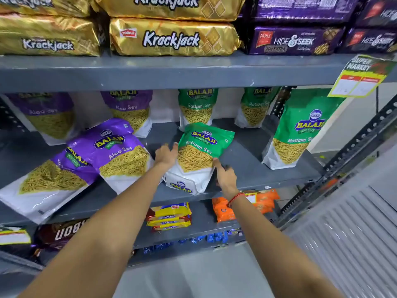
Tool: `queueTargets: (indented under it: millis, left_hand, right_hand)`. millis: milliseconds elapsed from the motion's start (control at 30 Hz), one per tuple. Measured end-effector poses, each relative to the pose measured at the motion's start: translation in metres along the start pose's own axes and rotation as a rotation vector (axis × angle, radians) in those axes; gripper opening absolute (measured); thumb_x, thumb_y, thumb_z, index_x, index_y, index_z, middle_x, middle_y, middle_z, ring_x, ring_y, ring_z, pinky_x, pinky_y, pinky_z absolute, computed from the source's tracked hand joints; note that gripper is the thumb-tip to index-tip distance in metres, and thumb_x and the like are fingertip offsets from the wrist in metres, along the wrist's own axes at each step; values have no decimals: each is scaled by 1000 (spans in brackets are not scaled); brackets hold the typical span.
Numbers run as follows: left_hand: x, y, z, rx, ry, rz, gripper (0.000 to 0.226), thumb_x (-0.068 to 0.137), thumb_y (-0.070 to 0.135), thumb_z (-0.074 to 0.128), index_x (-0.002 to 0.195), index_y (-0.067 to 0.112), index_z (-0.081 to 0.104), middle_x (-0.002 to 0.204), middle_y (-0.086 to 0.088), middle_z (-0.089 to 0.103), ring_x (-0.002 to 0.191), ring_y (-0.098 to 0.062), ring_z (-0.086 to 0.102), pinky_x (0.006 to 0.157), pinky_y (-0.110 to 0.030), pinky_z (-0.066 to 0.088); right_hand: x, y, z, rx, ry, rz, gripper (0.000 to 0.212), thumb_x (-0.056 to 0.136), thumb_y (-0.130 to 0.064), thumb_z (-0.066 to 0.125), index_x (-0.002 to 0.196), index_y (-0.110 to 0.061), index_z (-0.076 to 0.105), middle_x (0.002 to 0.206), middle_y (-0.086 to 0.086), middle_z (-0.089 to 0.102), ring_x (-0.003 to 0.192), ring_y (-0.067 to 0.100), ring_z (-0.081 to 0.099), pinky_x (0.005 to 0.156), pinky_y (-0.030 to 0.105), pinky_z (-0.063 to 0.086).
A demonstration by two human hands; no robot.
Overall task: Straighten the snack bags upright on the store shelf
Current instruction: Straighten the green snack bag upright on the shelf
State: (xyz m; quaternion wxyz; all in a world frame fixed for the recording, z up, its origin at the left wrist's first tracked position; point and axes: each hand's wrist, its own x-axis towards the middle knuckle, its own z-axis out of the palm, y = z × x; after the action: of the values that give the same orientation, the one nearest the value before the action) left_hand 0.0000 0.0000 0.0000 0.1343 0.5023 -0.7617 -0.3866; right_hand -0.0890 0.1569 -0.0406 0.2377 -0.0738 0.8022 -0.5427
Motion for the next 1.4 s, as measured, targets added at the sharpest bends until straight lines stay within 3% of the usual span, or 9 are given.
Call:
queueTargets:
  millis: [67,200,367,467,633,800,967,1267,1400]
  left_hand:
    - [3,3,4,7,-123,-125,60,93,43,44,129,-6,47,139,-27,46,127,-40,44,102,-38,36]
    - [6,4,4,-198,-219,-223,50,91,33,51,127,-1,51,136,-20,52,122,-34,51,96,-33,42]
    - [2,-3,6,-513,-198,-275,45,84,19,65,120,-6,56,114,-21,63,97,-29,59,83,-36,47]
    - [-6,-4,8,-630,-135,-247,33,86,19,63,113,1,63,113,-20,66,94,-32,64,80,-34,50]
    - [-23,-11,3,-811,-48,-123,21,89,18,59,105,7,67,98,-8,66,78,-19,64,61,-23,48]
    - [-32,-15,0,-860,-6,-46,27,92,16,53,114,3,63,105,-10,65,95,-24,62,82,-32,48]
    - [-30,-18,0,-814,43,-19,24,92,19,55,110,8,66,99,-1,66,82,-11,61,67,-19,46]
    - [-22,9,14,-887,40,21,17,93,16,52,100,9,66,95,-4,65,78,-12,60,61,-21,46]
    - [-14,32,36,-924,18,-9,20,95,20,47,103,12,64,83,2,66,71,-10,60,52,-19,47]
  right_hand:
    - [-1,-2,7,145,-158,146,61,81,-56,62,116,-6,56,123,18,60,109,35,60,80,41,56]
    - [-3,-5,21,210,-289,155,64,70,-47,78,121,-13,57,124,8,64,114,29,60,101,45,48]
    - [-5,-1,8,324,-346,79,29,74,-29,79,96,-21,61,116,5,70,97,17,66,85,33,52]
    - [-7,2,-7,385,-379,-22,45,72,-18,80,112,-12,61,117,9,69,104,23,66,94,38,52]
    - [-6,-8,-27,378,-438,-186,42,68,-11,83,105,-16,64,100,-4,76,96,16,71,72,21,57]
    - [-7,-16,-27,357,-478,-232,46,68,-5,82,110,-12,63,103,-1,74,94,13,71,73,21,57]
    - [-2,-18,-27,323,-484,-247,51,66,-12,84,112,-16,63,109,-1,72,100,15,69,81,24,56]
    - [18,-28,-43,262,-491,-337,50,69,-7,82,111,-22,59,112,-3,71,103,13,68,81,22,56]
    - [40,-42,-59,182,-433,-411,64,67,-3,82,121,-16,51,121,6,66,111,20,64,96,38,51]
